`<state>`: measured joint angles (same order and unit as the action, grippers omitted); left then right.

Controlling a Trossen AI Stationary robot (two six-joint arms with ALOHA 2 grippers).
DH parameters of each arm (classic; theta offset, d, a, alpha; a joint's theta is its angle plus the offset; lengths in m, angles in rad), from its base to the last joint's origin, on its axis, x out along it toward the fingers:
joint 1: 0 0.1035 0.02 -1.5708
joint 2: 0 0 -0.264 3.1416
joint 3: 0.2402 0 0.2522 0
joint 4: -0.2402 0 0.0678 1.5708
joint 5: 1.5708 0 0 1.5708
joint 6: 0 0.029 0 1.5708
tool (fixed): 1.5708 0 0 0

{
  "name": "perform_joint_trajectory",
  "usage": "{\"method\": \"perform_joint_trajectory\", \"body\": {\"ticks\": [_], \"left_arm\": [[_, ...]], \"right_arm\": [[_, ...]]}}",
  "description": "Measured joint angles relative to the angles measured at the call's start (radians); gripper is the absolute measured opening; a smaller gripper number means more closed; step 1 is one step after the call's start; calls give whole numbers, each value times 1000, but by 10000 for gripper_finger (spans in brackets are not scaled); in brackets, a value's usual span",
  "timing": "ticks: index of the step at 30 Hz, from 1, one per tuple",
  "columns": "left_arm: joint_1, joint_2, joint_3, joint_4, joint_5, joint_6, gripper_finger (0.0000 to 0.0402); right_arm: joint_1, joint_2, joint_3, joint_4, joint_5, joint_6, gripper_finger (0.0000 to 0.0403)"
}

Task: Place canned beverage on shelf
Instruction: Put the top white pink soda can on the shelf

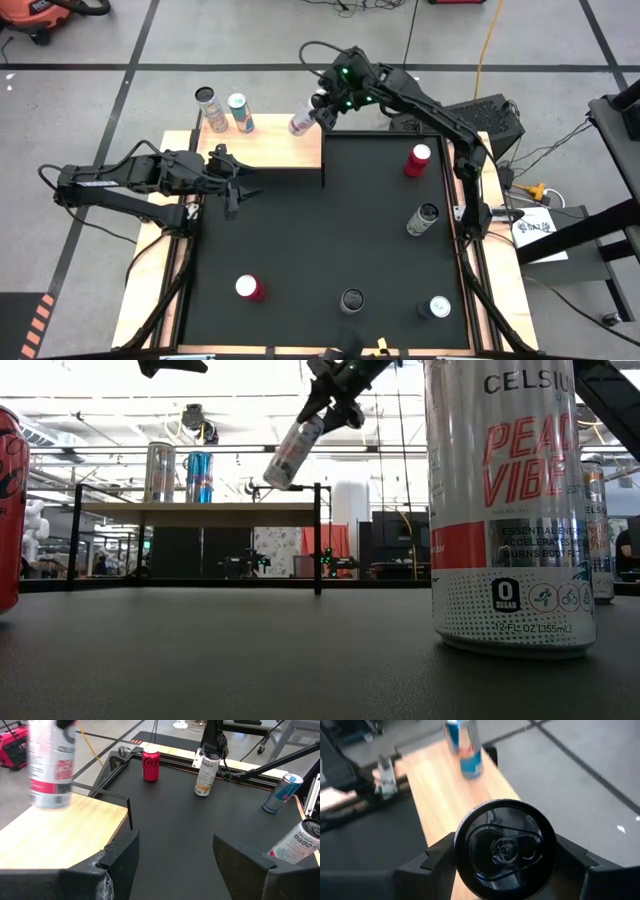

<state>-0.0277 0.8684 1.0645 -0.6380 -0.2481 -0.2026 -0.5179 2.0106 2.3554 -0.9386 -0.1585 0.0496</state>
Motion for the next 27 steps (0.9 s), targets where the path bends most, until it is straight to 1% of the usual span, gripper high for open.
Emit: {"method": "perform_joint_trajectory", "body": {"ticks": [5, 9, 16, 22, 27], "left_arm": [[0, 0, 0, 0, 0, 1, 254], [0, 0, 0, 0, 0, 0, 254], [0, 0, 0, 0, 0, 0, 254], [0, 0, 0, 0, 0, 0, 254], [0, 0, 0, 0, 0, 0, 254]], "right_arm": [[1, 0, 0, -77, 0, -44, 221], [6, 0, 0, -93, 0, -47, 234], [16, 0, 0, -110, -1, -75, 224], [14, 0, 0, -122, 1, -92, 251], [15, 14, 0, -144, 1, -115, 255]]}}
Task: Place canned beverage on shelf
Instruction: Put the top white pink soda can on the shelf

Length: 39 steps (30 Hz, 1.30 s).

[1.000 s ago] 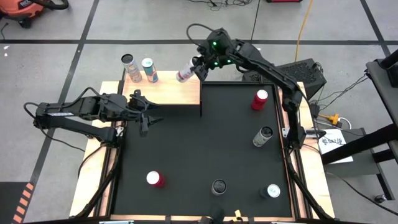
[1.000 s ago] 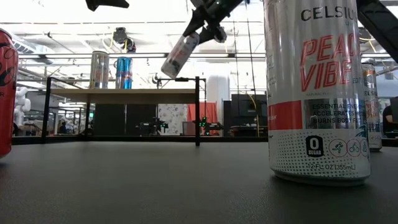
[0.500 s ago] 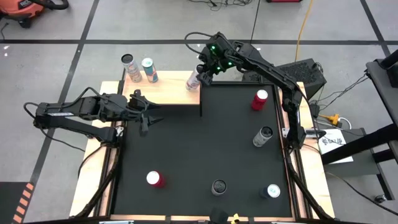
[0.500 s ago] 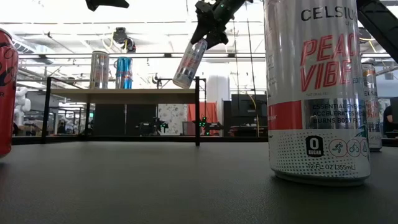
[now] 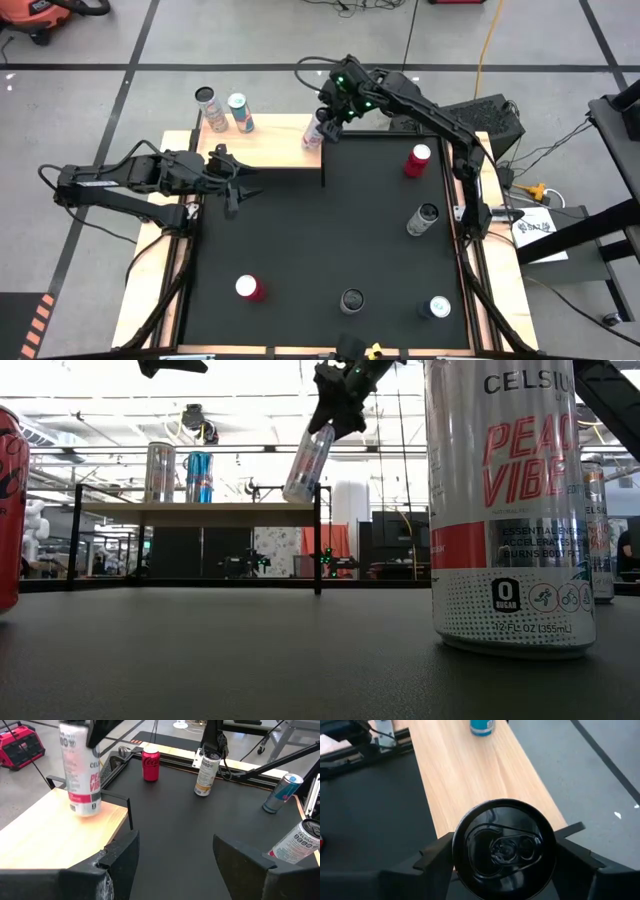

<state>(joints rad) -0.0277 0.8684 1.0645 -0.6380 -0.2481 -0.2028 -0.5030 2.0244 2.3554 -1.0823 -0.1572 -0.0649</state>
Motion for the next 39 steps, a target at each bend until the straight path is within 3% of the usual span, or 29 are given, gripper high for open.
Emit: {"method": "perform_joint_trajectory", "body": {"ticks": [25, 39], "left_arm": [[0, 0, 0, 0, 0, 0, 254], [0, 0, 0, 0, 0, 0, 254]], "right_arm": [[1, 33, 1, 77, 0, -49, 260], [1, 29, 1, 126, 0, -53, 335]]}}
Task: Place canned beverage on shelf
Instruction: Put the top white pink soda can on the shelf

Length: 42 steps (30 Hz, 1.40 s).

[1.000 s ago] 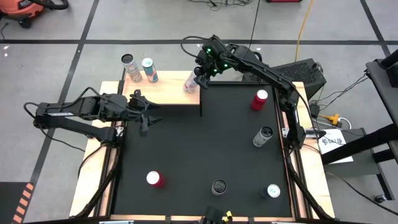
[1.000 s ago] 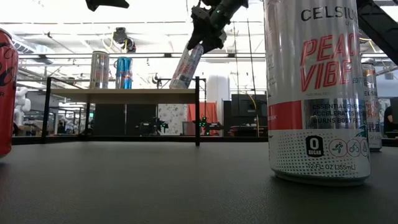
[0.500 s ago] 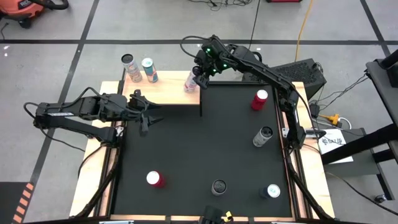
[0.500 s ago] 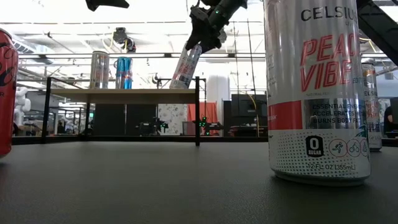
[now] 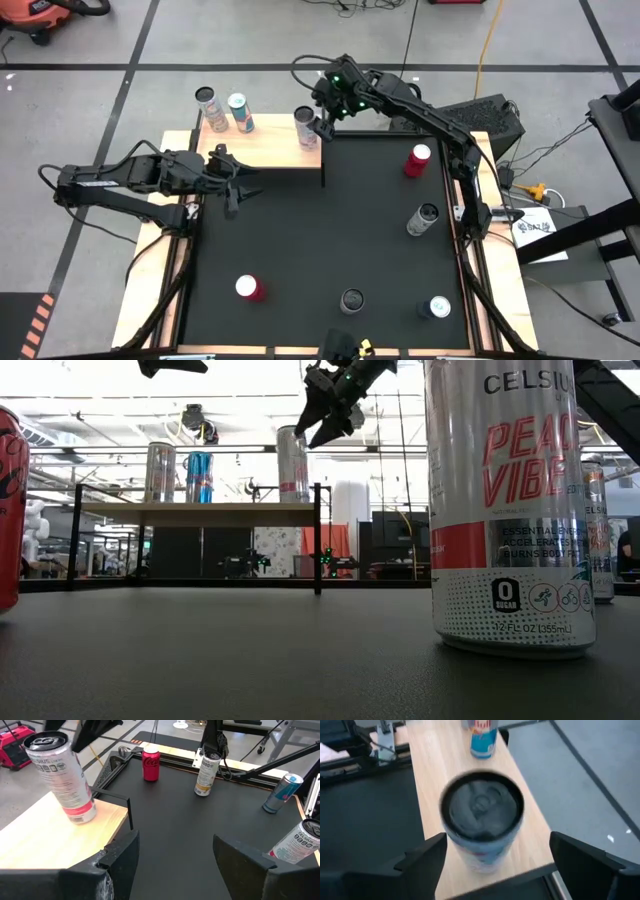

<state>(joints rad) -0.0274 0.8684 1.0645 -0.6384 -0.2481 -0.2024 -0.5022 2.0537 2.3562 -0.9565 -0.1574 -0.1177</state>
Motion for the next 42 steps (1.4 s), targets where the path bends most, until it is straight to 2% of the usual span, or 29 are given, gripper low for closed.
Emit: {"method": "perform_joint_trajectory", "body": {"ticks": [7, 22, 26, 36, 42], "left_arm": [[0, 0, 0, -1, 0, 0, 254], [0, 0, 0, -9, 0, 2, 254], [0, 0, 0, -9, 0, 5, 254], [0, 0, 0, -8, 0, 5, 254], [0, 0, 0, -8, 0, 5, 254]], "right_arm": [[0, -6, 0, 47, 0, 0, 337], [5, -25, 0, -121, 3, -17, 329], [14, 2, -1, -152, 6, -22, 305], [19, 39, -1, -115, 27, -4, 209], [19, 44, 0, -72, 26, 1, 179]]}}
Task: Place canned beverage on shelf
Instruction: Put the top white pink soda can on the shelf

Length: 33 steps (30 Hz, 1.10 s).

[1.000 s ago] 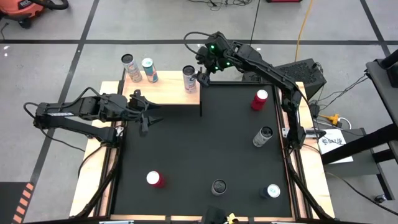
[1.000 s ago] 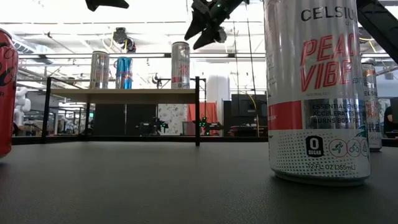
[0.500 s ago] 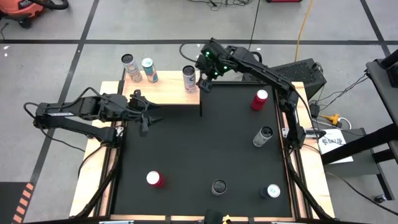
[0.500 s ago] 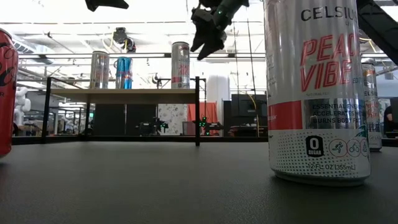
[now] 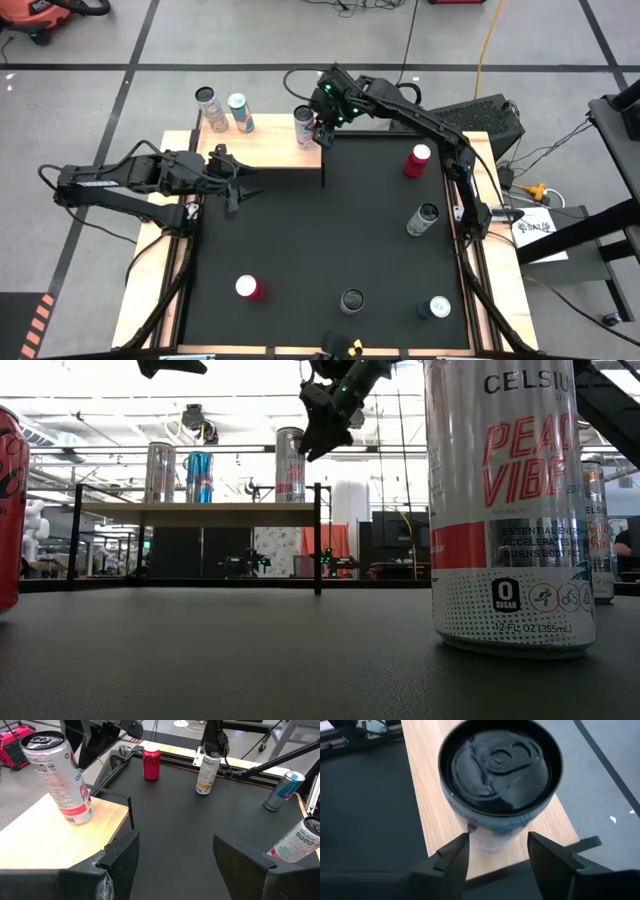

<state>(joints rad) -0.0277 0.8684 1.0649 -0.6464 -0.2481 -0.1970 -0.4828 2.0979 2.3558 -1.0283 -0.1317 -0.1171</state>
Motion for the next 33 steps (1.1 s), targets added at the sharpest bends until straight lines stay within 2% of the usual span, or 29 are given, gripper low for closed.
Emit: {"method": "perform_joint_trajectory", "body": {"ticks": [14, 20, 29, 33], "left_arm": [[0, 0, 0, 0, -11, 1, 254], [2, 16, 0, -11, -97, 1, 254], [2, 72, 0, -46, -117, 1, 254], [2, 80, 0, -46, -191, 0, 254]], "right_arm": [[1, 53, 0, 119, -11, 27, 173], [1, 50, 0, 186, -4, 38, 173], [0, 68, 0, 245, -28, 53, 173], [0, 76, 0, 277, -31, 52, 173]]}}
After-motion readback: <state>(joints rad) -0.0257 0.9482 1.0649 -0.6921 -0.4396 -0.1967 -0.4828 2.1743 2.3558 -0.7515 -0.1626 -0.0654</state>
